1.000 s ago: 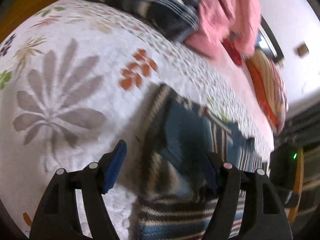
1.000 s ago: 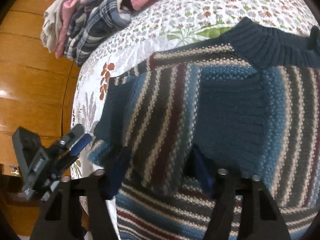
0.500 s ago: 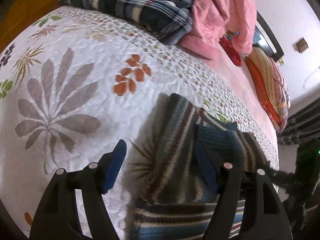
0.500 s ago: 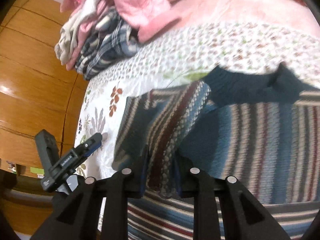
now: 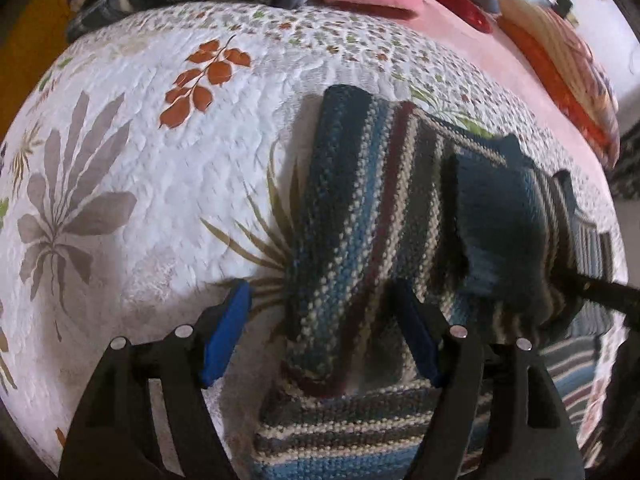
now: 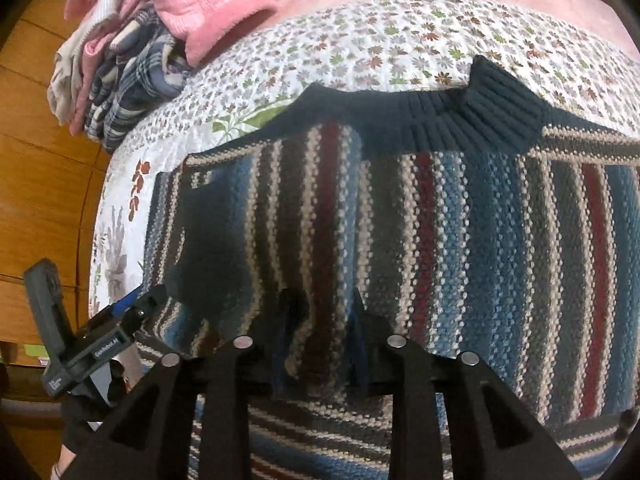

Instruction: Fold small clothes

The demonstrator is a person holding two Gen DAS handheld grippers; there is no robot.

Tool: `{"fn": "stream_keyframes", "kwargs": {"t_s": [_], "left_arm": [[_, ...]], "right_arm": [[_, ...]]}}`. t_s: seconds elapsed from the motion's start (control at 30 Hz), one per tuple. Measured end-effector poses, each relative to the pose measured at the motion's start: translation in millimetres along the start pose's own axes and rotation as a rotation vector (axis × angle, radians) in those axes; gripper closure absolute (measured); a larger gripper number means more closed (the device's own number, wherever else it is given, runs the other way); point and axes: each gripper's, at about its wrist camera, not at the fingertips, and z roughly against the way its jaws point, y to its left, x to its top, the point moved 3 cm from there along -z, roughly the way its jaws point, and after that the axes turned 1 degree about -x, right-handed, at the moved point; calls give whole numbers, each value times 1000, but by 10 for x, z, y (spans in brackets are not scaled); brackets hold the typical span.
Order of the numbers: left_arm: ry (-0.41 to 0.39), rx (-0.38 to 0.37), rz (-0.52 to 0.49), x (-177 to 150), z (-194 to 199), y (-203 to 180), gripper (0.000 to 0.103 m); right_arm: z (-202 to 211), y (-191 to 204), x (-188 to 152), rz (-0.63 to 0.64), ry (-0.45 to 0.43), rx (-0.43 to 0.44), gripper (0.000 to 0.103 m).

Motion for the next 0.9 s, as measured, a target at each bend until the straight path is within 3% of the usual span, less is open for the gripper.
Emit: {"fn": "stream_keyframes", "kwargs": {"t_s": [0.1, 0.17, 0.23, 0.37, 0.5, 0.67, 0.8, 0.87, 0.9], "left_arm": [[-16, -47, 14, 38, 59, 23, 28], [-38, -53, 23, 65, 116, 64, 28], [-55, -41, 37, 84, 173, 121, 28], [-64, -18, 79, 70, 231, 277, 28], [-42, 7, 93, 47, 183, 398, 28], [-29, 7, 90, 4, 128, 439, 27], [-25, 13, 85, 16, 81, 422, 24], [-24, 10, 88, 11, 65, 414, 24], [-23, 9, 88, 14, 63, 413, 24]], "right_arm": [[72, 113, 36, 57, -15, -80, 63], [227, 220, 52, 106, -70, -140, 58], [387, 384, 56, 152, -124, -135, 53], [322, 734, 14, 239, -65, -71, 50], [58, 1122, -95, 342, 0, -73, 38], [-316, 1379, -158, 402, 51, -121, 35], [-499, 1399, -171, 448, 69, -236, 30], [-572, 1383, -181, 468, 73, -273, 32], [-590, 1369, -178, 472, 68, -289, 40]]}}
